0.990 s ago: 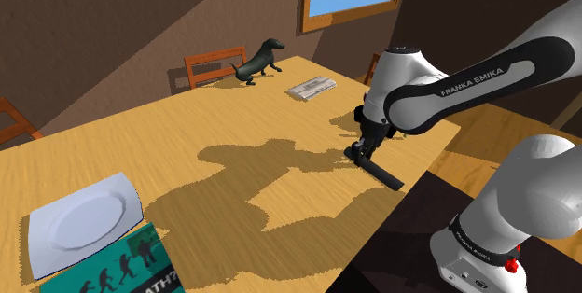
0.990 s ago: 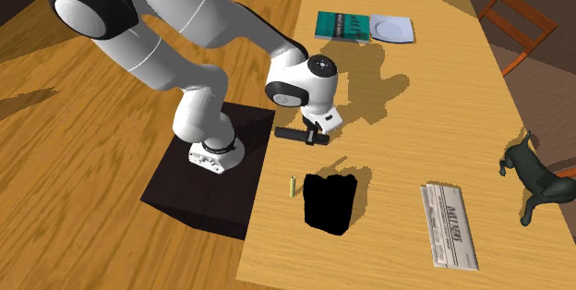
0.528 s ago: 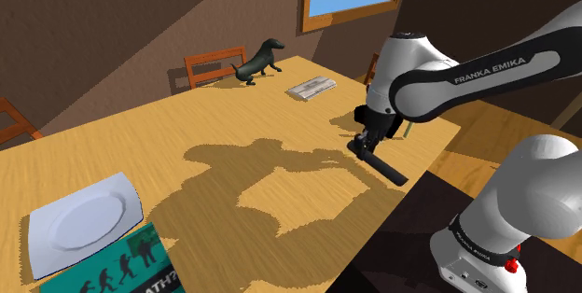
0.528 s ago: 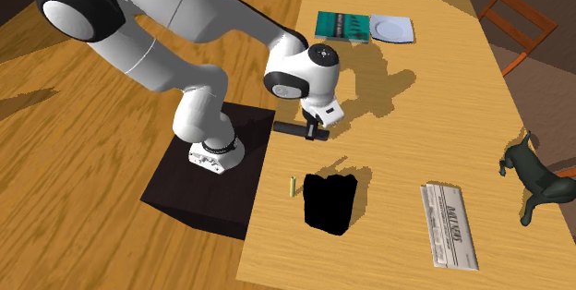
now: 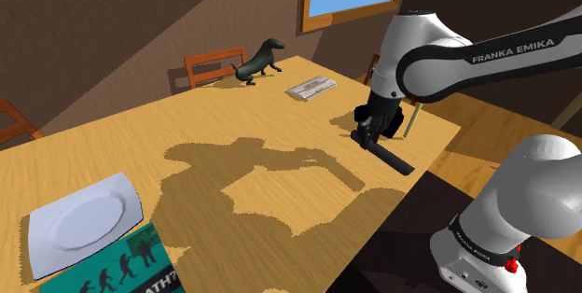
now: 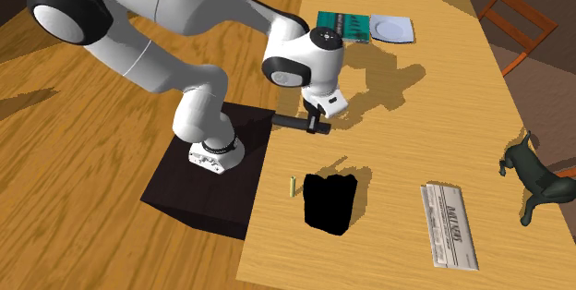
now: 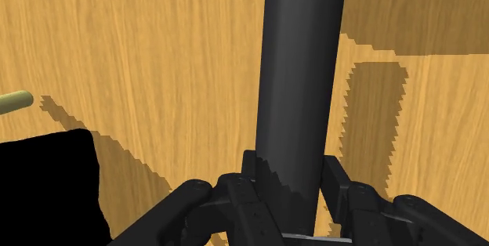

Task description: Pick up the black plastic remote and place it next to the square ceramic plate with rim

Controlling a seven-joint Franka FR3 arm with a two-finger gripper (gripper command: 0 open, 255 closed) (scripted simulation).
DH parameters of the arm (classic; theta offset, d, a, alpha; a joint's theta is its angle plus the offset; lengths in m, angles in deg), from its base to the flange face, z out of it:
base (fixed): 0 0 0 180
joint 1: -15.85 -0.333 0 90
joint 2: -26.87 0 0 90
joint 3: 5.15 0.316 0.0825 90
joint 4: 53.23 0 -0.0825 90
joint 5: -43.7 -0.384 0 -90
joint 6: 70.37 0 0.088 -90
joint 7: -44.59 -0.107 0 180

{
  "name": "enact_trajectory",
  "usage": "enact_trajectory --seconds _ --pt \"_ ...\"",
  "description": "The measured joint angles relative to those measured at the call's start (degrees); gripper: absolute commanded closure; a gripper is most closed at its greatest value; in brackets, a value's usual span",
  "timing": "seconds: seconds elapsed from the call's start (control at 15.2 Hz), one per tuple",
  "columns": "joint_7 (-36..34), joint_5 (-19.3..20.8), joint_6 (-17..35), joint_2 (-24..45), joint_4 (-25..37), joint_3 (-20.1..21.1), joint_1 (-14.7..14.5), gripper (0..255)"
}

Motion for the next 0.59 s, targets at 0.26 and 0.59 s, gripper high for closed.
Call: enact_trajectory --seconds 0.26,0.59 --pt "-0.1 0.2 -3.5 -1.5 2.0 -0.1 0.1 255" --pt "-5.3 -2.2 -1.5 4.9 6.7 4.3 -2.5 255"
